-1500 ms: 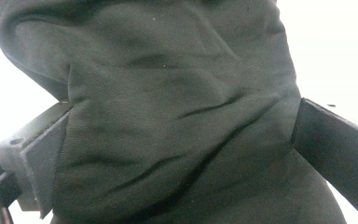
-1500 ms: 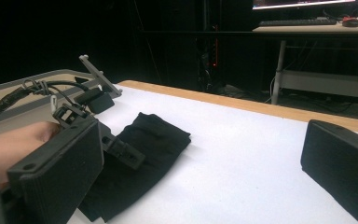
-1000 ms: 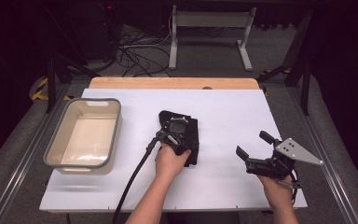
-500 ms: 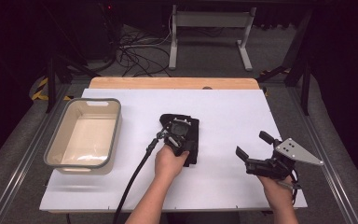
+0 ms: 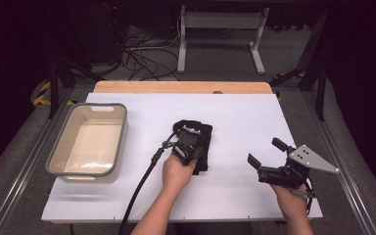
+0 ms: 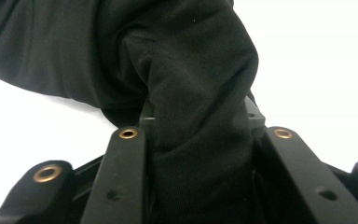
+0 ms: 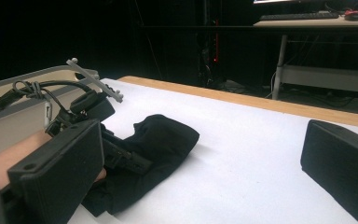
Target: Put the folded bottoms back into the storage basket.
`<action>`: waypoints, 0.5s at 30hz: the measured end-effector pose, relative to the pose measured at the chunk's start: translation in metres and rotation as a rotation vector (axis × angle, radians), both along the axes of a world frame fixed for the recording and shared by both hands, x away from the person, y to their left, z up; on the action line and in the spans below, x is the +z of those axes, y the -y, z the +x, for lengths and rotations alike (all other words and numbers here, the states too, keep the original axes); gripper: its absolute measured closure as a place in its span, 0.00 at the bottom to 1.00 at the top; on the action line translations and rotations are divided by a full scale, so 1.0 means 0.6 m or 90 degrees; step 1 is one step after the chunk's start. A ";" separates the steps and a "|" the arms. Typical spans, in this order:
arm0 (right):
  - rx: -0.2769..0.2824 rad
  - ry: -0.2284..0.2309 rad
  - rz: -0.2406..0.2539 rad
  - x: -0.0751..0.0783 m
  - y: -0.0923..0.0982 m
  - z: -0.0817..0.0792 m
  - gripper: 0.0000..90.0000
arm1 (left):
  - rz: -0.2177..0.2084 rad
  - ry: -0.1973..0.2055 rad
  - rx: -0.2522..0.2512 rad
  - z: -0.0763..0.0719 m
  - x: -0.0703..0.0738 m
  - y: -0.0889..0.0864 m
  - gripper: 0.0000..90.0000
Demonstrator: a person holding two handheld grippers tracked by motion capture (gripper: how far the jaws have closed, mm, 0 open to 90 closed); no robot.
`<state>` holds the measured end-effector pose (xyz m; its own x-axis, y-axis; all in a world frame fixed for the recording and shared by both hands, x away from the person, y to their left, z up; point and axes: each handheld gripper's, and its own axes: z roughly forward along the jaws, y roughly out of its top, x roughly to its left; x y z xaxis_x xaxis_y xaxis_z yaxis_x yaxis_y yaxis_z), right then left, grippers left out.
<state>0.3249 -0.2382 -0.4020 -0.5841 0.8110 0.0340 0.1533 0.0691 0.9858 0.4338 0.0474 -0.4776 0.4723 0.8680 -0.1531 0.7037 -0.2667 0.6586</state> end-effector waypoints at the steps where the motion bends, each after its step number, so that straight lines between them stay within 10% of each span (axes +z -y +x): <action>1: 0.000 0.000 0.000 0.000 0.000 0.000 0.00 | -0.003 0.001 -0.003 0.000 0.001 -0.001 0.76; 15: -0.013 0.007 0.000 0.000 0.006 -0.002 0.00 | -0.073 0.160 -0.028 -0.028 0.036 -0.013 0.77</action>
<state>0.3239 -0.2417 -0.4019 -0.5672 0.8231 0.0273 0.1434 0.0661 0.9874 0.4171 0.0551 -0.4558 0.5444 0.8299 -0.1219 0.5036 -0.2071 0.8387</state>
